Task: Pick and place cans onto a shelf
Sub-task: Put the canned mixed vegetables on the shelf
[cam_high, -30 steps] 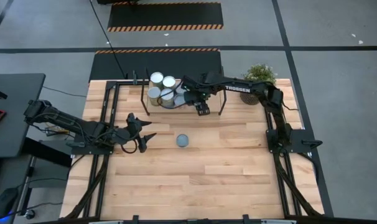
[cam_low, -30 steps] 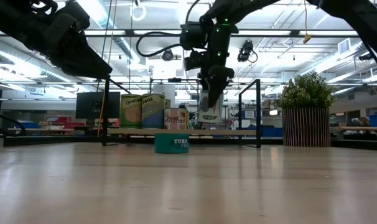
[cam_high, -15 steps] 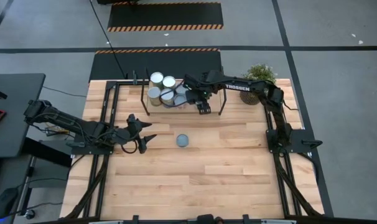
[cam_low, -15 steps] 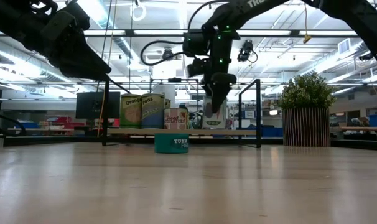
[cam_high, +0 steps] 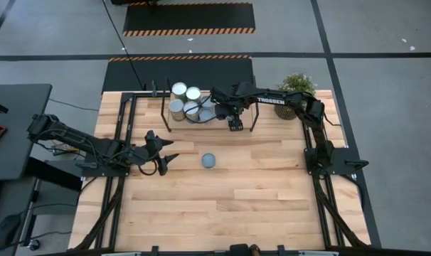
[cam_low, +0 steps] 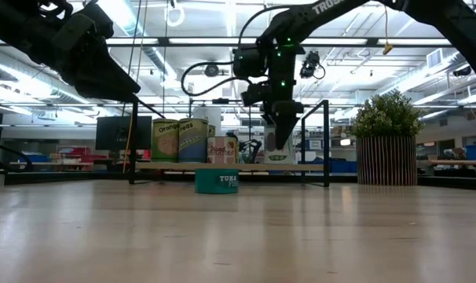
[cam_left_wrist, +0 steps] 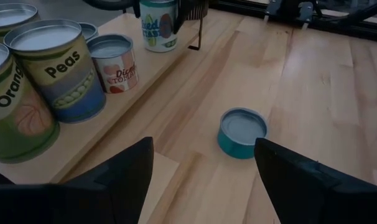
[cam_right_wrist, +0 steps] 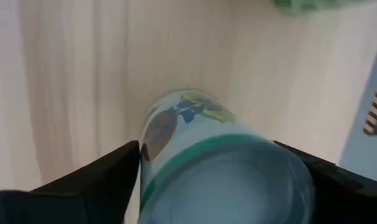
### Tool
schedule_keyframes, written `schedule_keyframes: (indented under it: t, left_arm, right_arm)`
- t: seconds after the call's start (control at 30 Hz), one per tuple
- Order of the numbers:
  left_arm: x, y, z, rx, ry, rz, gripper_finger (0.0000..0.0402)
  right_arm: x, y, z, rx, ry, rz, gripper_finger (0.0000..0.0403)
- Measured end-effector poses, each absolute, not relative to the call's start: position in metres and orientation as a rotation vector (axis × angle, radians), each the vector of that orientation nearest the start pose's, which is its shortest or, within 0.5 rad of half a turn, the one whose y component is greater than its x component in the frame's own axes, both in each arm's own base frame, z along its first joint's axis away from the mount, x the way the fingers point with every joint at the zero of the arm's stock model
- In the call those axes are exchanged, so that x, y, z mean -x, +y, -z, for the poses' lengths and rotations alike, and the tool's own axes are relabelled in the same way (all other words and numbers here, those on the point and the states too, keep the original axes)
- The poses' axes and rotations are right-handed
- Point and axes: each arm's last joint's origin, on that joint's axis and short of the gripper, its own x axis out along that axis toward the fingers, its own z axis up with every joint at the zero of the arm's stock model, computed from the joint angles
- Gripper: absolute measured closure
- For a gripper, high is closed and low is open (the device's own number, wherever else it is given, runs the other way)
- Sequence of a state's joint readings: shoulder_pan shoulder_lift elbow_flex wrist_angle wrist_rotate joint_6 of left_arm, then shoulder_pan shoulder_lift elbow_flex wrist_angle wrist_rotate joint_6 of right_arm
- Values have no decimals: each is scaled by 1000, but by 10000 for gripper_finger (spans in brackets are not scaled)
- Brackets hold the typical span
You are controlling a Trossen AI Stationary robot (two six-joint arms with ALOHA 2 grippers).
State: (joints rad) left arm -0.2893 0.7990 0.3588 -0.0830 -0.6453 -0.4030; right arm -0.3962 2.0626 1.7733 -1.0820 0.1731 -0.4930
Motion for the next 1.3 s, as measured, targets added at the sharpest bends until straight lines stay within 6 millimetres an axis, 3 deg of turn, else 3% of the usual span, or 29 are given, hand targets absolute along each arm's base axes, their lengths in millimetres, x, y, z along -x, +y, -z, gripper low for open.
schedule_keyframes:
  t: [0.23,0.67,0.97,1.3]
  left_arm:
    - [-160,-29,-197,150,395,-434,118]
    - [-159,-29,-196,152,401,-437,118]
    - [-159,-29,-196,152,403,-437,118]
    - [-159,-29,-196,152,402,-437,118]
  right_arm:
    - [-376,-162,-229,283,1538,150,20]
    - [-373,-156,-230,321,1609,180,18]
    - [-371,-160,-231,465,1676,281,20]
    - [-386,-167,-235,595,1547,331,29]
